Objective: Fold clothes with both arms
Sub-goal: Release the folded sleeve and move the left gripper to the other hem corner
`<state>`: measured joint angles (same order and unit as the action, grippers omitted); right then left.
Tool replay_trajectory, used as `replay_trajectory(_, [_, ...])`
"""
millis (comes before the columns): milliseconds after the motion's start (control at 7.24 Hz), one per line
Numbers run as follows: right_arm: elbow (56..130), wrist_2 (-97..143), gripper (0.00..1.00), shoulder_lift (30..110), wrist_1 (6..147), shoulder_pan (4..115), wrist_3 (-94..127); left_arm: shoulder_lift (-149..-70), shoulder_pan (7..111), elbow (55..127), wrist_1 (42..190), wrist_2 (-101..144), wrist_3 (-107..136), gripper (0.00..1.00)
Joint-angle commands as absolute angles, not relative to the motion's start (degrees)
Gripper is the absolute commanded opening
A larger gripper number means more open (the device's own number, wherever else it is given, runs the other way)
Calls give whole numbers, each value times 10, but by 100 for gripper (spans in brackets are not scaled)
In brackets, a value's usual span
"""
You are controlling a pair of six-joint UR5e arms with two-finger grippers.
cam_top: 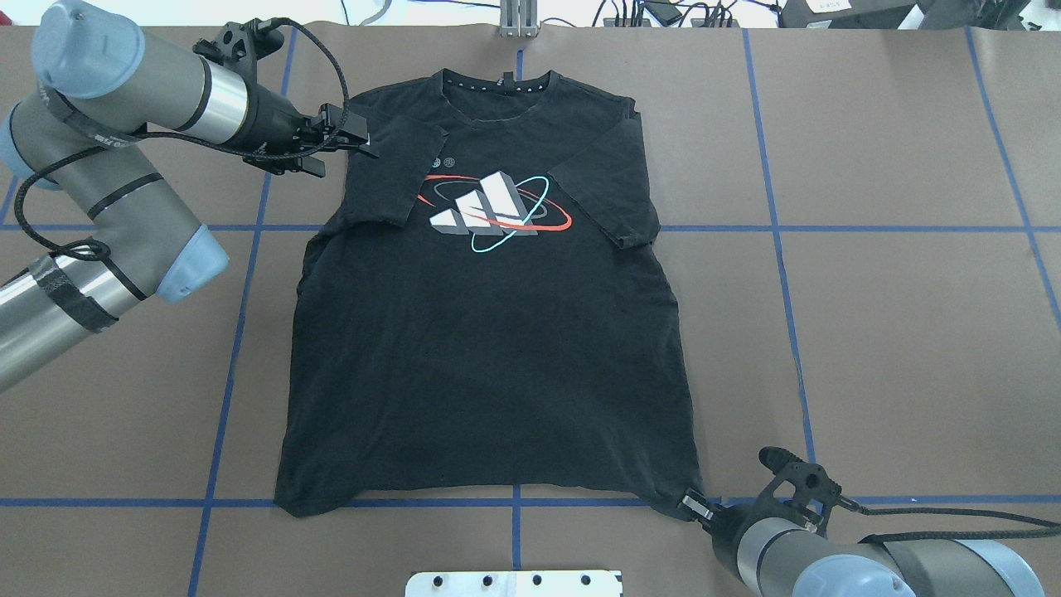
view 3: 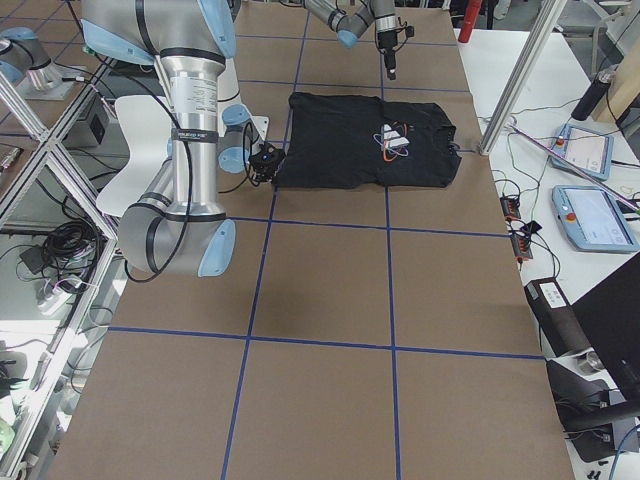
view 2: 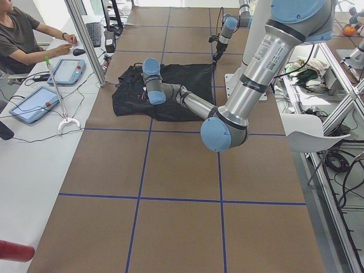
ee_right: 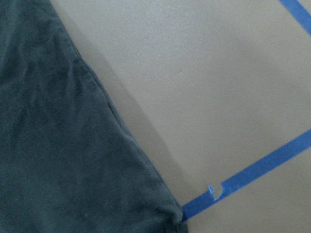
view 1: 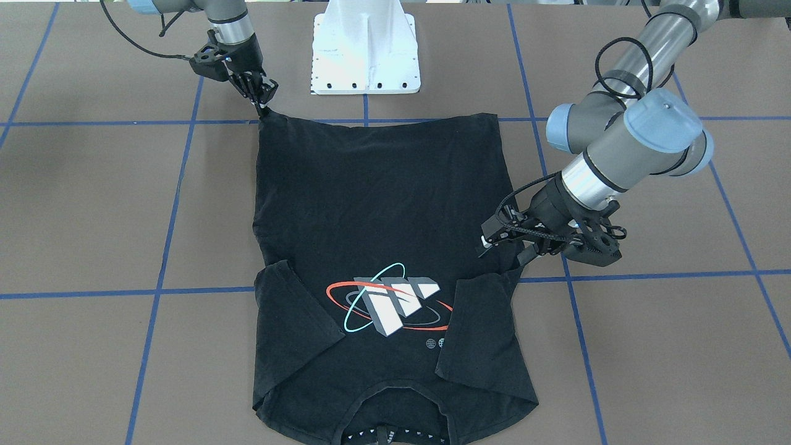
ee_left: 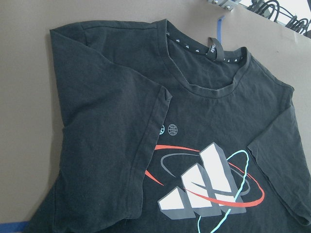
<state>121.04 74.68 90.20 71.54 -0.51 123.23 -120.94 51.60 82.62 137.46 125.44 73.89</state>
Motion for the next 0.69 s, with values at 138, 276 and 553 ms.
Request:
replay_trajectory(138, [1249, 750, 0, 931, 715, -4, 1232, -1154, 517, 897, 1373, 1252, 751, 100])
replay_trajectory(276, [1272, 752, 0, 953, 715, -5, 1231, -1106, 516, 957, 1372, 1230, 785, 100])
replay_trajectory(553, [1285, 766, 0, 970, 715, -10, 1231, -1004, 468, 1075, 1371, 1165, 889, 100])
